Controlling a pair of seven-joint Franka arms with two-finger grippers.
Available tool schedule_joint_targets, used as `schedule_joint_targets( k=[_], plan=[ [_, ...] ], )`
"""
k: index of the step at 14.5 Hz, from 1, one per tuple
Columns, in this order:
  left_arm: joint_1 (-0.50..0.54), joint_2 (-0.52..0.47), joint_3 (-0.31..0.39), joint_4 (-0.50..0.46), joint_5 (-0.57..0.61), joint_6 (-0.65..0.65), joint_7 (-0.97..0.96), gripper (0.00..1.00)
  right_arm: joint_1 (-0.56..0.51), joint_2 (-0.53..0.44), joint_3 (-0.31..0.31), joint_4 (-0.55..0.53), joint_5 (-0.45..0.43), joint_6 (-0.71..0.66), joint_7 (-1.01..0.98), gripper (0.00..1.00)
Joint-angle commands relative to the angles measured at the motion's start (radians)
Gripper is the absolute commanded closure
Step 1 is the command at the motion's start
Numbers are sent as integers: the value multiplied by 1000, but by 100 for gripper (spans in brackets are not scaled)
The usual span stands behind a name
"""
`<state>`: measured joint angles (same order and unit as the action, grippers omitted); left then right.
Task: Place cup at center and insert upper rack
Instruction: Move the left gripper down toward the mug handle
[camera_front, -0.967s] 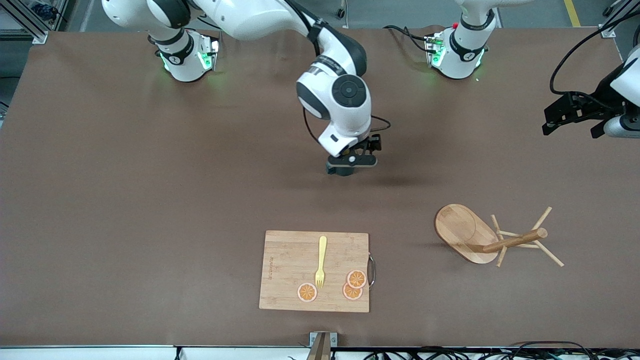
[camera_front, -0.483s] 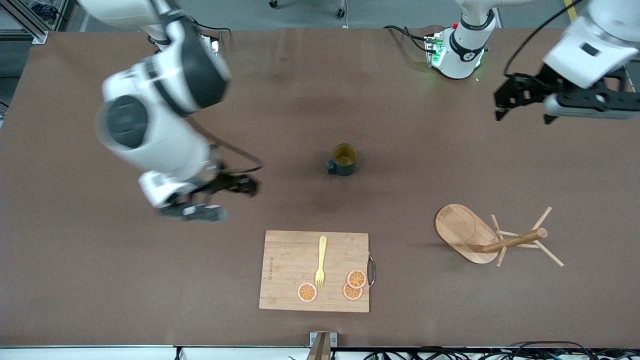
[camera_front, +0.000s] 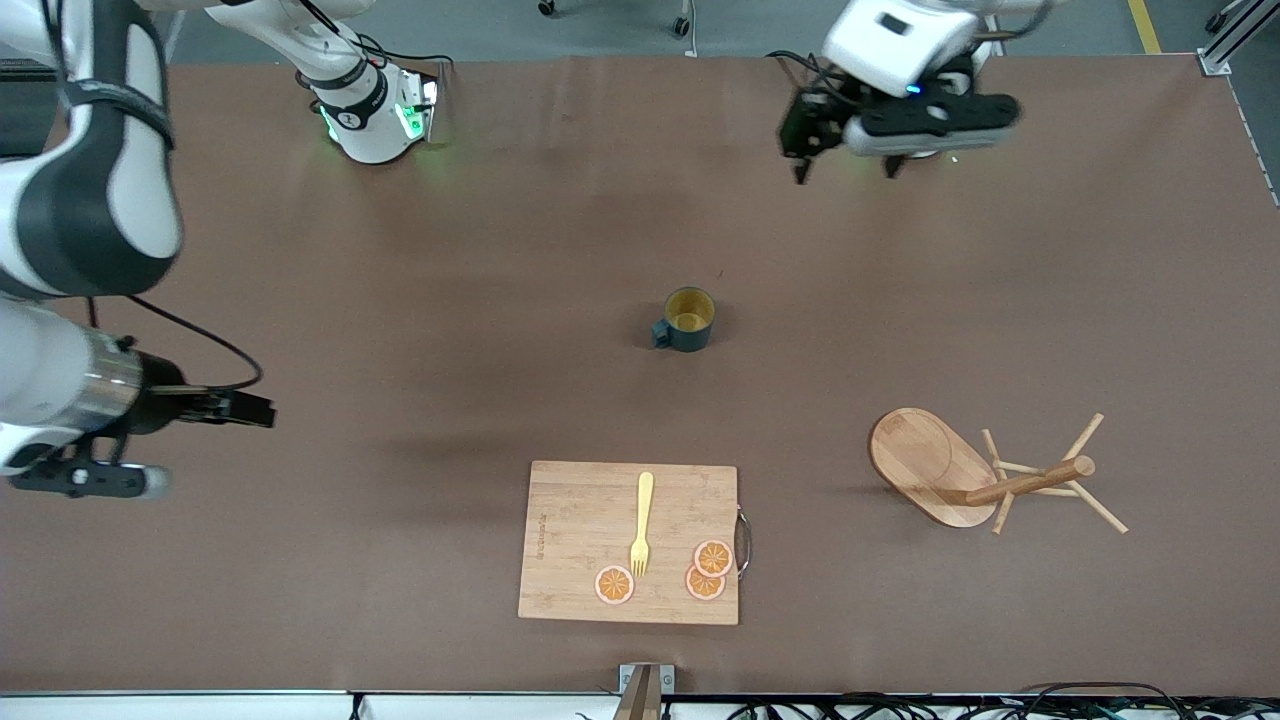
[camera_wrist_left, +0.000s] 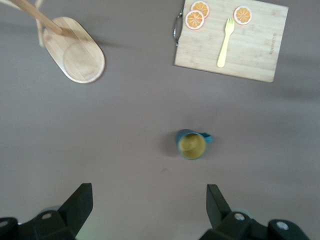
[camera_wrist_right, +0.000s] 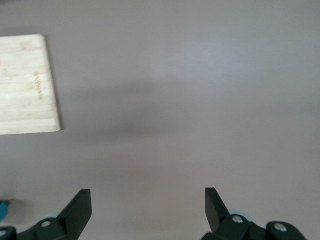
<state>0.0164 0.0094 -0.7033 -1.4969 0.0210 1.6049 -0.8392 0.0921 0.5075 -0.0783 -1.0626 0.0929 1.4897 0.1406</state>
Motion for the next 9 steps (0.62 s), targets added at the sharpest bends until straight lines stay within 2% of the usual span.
schedule_joint_targets(
  k=[1, 3, 8, 9],
  plan=[
    [-94, 90, -77, 10, 129, 59, -249, 0, -55, -84, 22, -43, -12, -12, -33, 0],
    [-229, 157, -78, 12, 221, 88, -436, 0, -95, -131, 20, -68, -7, -2, -73, 0],
    [-498, 387, -73, 17, 543, 165, -930, 0, -155, -332, 25, -328, -15, 145, -139, 0],
    [-532, 433, -70, 18, 598, 165, -999, 0, -153, -346, 25, -342, -24, 161, -156, 0]
  ],
)
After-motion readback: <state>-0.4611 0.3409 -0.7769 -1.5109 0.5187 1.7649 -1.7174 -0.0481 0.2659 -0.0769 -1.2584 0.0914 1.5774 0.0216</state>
